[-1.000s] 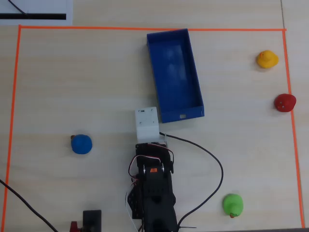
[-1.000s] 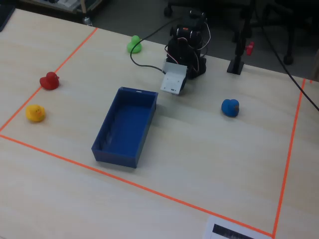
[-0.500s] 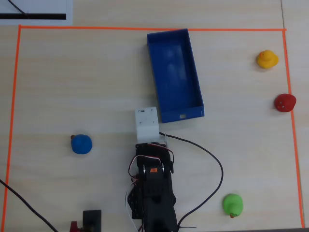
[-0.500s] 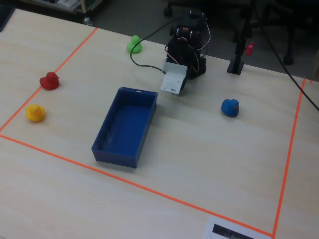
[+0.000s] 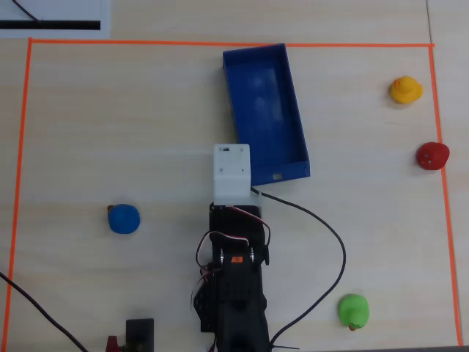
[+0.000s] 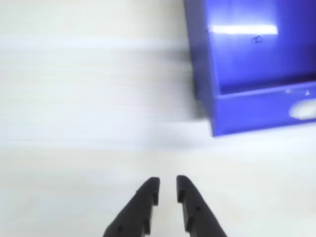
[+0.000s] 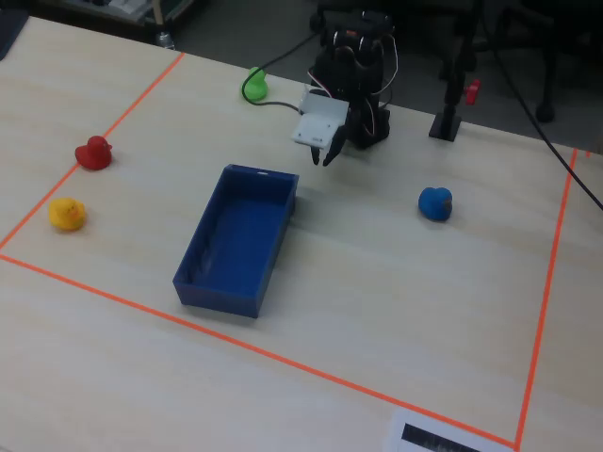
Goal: Grasp red duck and put it into box.
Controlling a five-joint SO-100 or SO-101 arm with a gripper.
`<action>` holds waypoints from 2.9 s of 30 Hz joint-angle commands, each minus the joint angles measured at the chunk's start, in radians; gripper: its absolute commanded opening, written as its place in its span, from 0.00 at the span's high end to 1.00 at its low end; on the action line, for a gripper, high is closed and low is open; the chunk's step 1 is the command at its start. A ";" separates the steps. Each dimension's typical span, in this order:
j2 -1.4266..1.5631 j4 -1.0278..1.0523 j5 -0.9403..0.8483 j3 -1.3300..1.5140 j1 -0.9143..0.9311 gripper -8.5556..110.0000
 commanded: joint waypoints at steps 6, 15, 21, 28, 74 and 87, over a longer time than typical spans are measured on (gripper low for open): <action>-0.686 0.009 0.057 -0.927 0.270 0.93; -1.098 -0.416 0.051 -1.197 0.643 0.91; -1.315 -0.456 0.046 -1.362 0.818 0.83; -1.591 -0.541 0.058 -1.578 0.911 0.77; -2.137 -1.732 -0.167 -1.213 1.039 0.63; -2.310 -1.605 -0.173 -1.506 1.058 0.63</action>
